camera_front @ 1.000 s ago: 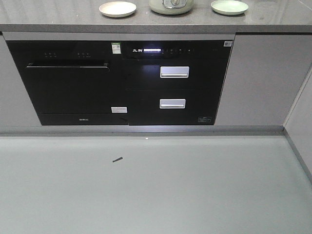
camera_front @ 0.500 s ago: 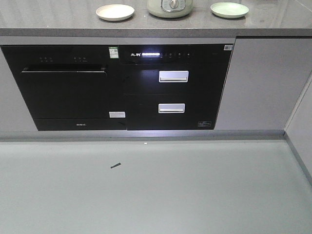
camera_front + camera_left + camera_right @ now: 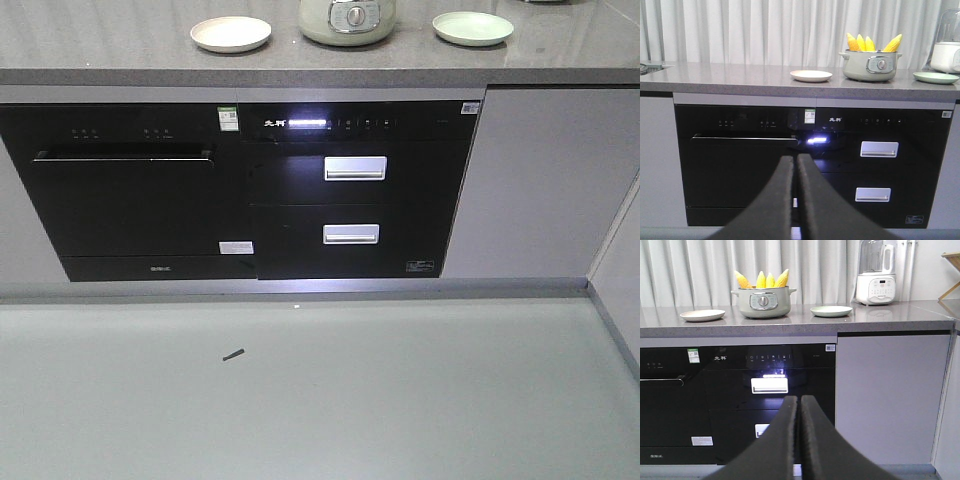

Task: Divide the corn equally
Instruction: 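Drive closer and align the base facing the pot of corn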

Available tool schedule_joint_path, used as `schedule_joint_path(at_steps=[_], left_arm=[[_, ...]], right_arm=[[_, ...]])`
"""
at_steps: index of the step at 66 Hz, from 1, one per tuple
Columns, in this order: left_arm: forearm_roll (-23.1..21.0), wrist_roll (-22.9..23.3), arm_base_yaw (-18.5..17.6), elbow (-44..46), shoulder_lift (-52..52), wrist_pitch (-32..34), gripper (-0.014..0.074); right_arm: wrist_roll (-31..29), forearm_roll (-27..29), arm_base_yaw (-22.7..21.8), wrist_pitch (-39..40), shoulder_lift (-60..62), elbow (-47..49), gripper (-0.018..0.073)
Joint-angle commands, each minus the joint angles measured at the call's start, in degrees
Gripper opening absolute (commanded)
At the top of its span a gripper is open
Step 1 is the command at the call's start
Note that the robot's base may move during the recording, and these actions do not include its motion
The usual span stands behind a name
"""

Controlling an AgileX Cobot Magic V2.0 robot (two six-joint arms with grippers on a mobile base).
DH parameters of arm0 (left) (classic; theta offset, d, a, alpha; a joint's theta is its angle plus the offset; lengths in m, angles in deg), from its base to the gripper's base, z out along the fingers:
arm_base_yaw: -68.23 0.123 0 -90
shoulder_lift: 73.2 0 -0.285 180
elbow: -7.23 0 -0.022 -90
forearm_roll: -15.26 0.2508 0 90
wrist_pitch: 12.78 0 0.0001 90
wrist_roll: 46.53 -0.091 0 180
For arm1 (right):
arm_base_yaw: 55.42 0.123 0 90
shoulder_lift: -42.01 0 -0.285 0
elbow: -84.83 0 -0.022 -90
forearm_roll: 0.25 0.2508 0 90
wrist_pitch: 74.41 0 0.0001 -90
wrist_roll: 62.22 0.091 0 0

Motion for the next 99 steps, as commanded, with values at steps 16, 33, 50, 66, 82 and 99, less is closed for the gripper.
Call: schedule_joint_path(at_steps=[16,33,50,66,82,99], left_arm=[[-0.28,0.39,-0.14,-0.70,-0.92,4.50,-0.0006],[-0.28,0.39,-0.14,-0.70,-0.92,4.50,-0.0006],[-0.28,0.39,-0.14,-0.70,-0.92,4.50,-0.0006],[-0.28,0.39,-0.14,-0.70,-0.92,4.50,-0.0006],[-0.28,0.39,-0.14,-0.70,-0.92,4.50,-0.0006],[-0.28,0.39,-0.14,-0.70,-0.92,4.50,-0.0006]], right_arm=[[-0.49,-0.43,-0.01,4.18,0.16,-0.60,-0.0002],[-0.49,-0.43,-0.01,4.18,0.16,-0.60,-0.0002],[-0.49,-0.43,-0.01,4.18,0.16,-0.60,-0.0002],[-0.49,-0.43,-0.01,4.18,0.16,-0.60,-0.0002],[-0.49,-0.43,-0.01,4.18,0.16,-0.60,-0.0002],[-0.49,-0.43,-0.01,4.18,0.16,-0.60,-0.0002]])
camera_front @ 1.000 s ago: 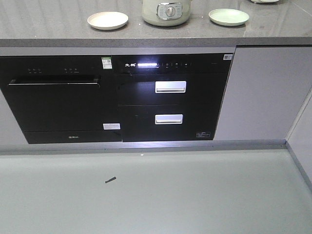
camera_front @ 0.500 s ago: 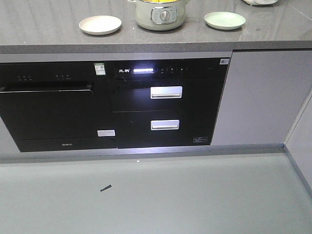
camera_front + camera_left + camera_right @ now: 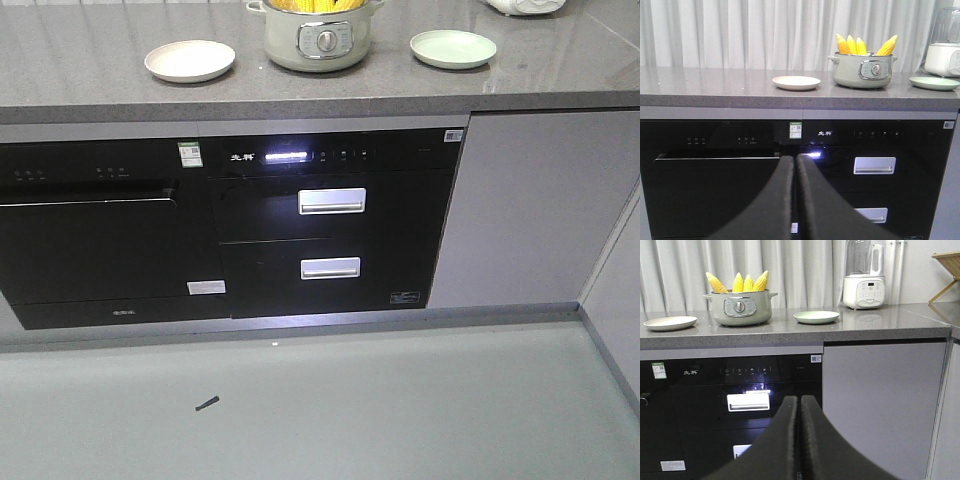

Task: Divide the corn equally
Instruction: 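Drive closer and align the base facing the pot of corn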

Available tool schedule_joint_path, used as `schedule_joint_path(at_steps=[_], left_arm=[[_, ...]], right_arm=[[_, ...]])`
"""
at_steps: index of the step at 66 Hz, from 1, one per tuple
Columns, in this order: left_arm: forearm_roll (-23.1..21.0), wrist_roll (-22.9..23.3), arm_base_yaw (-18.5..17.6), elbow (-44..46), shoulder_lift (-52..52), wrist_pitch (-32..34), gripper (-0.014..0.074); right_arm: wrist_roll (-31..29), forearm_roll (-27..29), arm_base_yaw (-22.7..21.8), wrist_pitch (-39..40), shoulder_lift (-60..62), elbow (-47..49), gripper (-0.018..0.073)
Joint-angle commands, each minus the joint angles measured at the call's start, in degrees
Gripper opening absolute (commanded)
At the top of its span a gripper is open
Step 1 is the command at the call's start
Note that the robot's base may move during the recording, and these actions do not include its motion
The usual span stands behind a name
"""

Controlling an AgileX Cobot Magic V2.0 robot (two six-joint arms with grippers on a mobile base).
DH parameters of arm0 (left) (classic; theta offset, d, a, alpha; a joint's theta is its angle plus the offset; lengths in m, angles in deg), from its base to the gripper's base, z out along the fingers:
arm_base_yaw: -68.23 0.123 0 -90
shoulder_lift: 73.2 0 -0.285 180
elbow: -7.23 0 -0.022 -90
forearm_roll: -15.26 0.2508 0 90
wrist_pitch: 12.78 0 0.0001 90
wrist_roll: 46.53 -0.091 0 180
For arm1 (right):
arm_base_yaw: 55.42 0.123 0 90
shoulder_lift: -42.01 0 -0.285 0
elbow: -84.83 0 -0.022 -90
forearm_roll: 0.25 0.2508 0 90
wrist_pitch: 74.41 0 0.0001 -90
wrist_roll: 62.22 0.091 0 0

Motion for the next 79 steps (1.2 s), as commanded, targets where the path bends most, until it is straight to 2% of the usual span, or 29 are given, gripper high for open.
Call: schedule_joint_path(at_steps=[1,79], left_arm=[[-0.28,0.39,-0.14,-0.70,-0.92,4.50,-0.0006],[-0.28,0.39,-0.14,-0.70,-0.92,4.50,-0.0006]], right_arm=[[-0.49,-0.43,-0.01,4.18,0.16,-0.60,-0.0002],[-0.49,-0.43,-0.01,4.23,0.16,-0.60,-0.0002]])
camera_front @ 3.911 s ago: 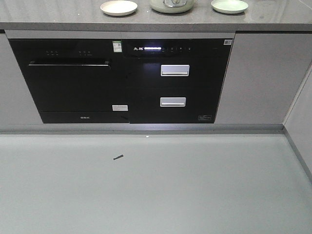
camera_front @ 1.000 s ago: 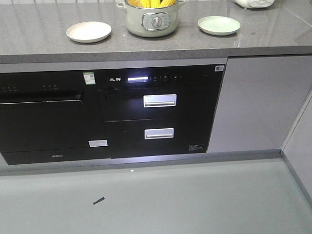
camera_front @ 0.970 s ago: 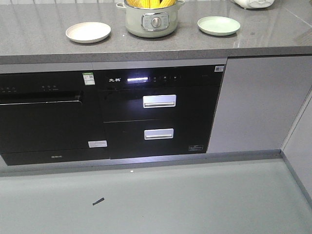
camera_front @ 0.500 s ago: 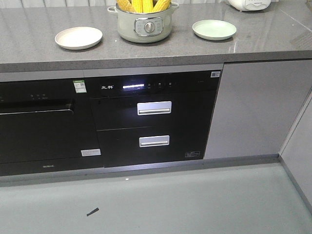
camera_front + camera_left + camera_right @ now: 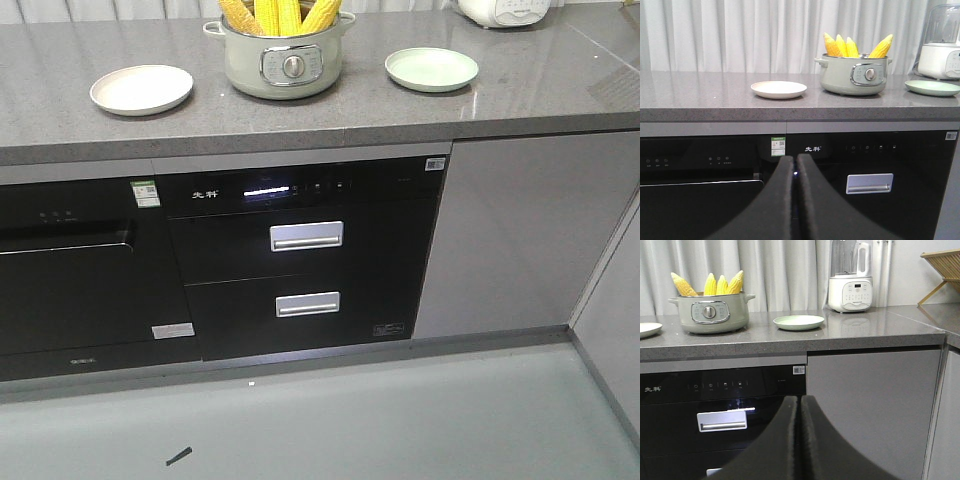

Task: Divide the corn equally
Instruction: 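Drive closer and align the base facing the pot of corn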

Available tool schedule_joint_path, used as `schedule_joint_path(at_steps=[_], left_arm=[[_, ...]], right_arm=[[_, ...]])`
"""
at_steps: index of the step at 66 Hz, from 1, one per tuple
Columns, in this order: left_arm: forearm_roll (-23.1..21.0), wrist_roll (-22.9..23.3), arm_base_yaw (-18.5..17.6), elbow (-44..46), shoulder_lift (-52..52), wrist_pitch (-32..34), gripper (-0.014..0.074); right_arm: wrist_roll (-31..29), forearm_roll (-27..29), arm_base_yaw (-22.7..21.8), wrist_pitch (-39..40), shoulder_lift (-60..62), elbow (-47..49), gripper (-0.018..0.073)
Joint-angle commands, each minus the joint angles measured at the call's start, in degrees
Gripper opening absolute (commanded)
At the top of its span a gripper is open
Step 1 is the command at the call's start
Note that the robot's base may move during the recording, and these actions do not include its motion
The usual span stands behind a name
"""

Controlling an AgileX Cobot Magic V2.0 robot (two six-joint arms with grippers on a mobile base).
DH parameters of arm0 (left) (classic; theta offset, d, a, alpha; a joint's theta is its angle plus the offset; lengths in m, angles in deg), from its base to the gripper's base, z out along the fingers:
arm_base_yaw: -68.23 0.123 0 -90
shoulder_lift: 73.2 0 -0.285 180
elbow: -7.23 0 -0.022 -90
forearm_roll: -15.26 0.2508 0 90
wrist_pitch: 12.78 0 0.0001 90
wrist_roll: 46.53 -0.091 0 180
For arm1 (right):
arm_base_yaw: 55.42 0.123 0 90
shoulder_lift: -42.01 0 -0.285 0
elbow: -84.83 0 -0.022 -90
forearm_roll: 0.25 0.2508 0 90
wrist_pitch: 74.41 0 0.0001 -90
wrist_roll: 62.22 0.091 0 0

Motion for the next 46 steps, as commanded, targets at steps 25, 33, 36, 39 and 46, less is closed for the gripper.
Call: schedule_joint_path(at_steps=[25,33,36,39,46], left_arm=[[-0.28,0.39,-0.14,-0.70,-0.92,4.50,-0.0006],[-0.28,0.39,-0.14,-0.70,-0.92,4.50,-0.0006],[-0.28,0.39,-0.14,-0.70,-0.92,4.50,-0.0006],[-0.28,0.39,-0.14,-0.70,-0.92,4.50,-0.0006],[-0.28,0.39,-0.14,-0.70,-0.92,4.50,-0.0006]], right_arm=[[-0.49,-0.43,-0.01,4.17,0.16,-0.60,-0.0002],[-0.49,-0.43,-0.01,4.17,0.16,-0.60,-0.0002],[-0.49,-0.43,-0.01,4.17,0.16,-0.60,-0.0002],[-0.49,-0.43,-0.01,4.17,0.16,-0.60,-0.0002],[-0.49,-0.43,-0.01,4.17,0.16,-0.60,-0.0002]])
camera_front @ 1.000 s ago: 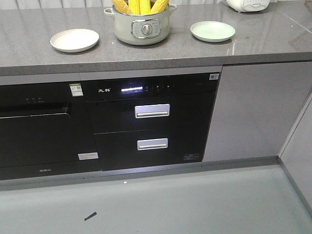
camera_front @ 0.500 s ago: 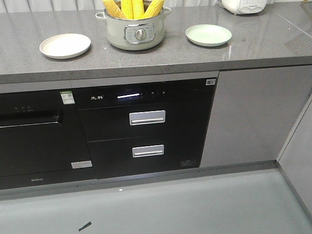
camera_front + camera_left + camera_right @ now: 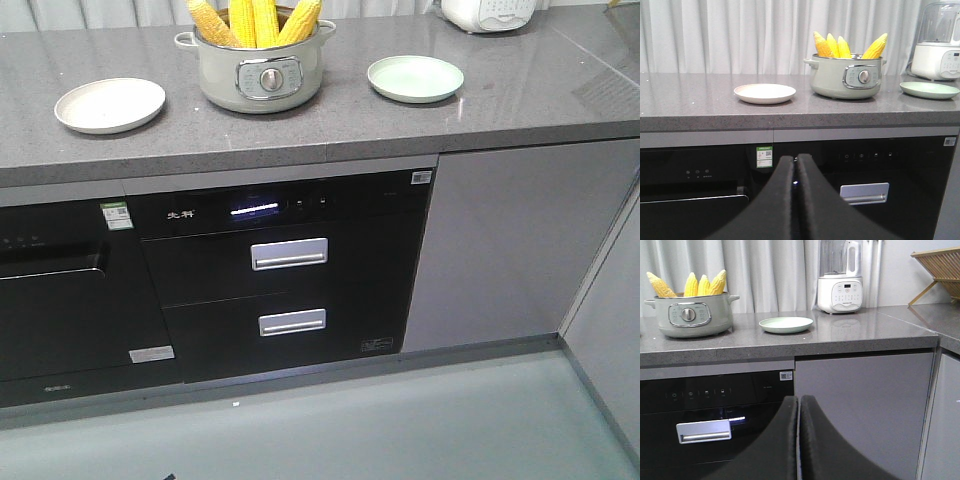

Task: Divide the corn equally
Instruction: 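Drive closer and align the base facing the pot of corn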

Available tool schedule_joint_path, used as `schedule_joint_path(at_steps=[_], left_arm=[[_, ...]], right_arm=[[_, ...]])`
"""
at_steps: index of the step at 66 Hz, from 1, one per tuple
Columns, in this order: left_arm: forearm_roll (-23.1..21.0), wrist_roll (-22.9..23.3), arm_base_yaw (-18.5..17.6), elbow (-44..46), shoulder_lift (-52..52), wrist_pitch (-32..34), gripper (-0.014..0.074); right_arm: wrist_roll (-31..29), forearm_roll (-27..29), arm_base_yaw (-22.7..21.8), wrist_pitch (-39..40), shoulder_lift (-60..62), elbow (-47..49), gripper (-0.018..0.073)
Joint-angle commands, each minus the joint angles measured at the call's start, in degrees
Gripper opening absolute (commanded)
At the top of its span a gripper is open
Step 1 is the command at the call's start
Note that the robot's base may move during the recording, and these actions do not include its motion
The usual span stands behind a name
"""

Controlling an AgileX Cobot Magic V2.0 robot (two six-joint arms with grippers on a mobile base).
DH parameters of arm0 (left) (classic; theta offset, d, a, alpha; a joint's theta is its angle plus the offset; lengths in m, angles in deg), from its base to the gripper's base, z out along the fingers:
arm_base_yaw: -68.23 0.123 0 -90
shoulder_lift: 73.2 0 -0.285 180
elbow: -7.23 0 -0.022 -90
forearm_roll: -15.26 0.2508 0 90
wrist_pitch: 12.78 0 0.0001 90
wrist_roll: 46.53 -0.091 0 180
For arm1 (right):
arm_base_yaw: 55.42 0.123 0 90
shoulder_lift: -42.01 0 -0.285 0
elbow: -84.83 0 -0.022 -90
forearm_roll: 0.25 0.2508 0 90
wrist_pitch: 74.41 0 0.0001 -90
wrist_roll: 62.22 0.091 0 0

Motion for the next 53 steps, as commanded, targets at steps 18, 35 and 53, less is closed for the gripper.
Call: schedule_joint_path(at_steps=[18,35,53], left_arm=[[-0.28,0.39,-0.14,-0.70,-0.92,4.50,-0.0006],[-0.28,0.39,-0.14,-0.70,-0.92,4.50,-0.0006],[-0.28,0.39,-0.14,-0.70,-0.92,4.50,-0.0006]], right_arm=[[-0.49,-0.43,-0.01,4.17,0.16,-0.60,-0.0002],[-0.49,-0.43,-0.01,4.23,0.16,-0.60,-0.0002],[-0.49,-0.43,-0.01,4.23,0.16,-0.60,-0.0002]])
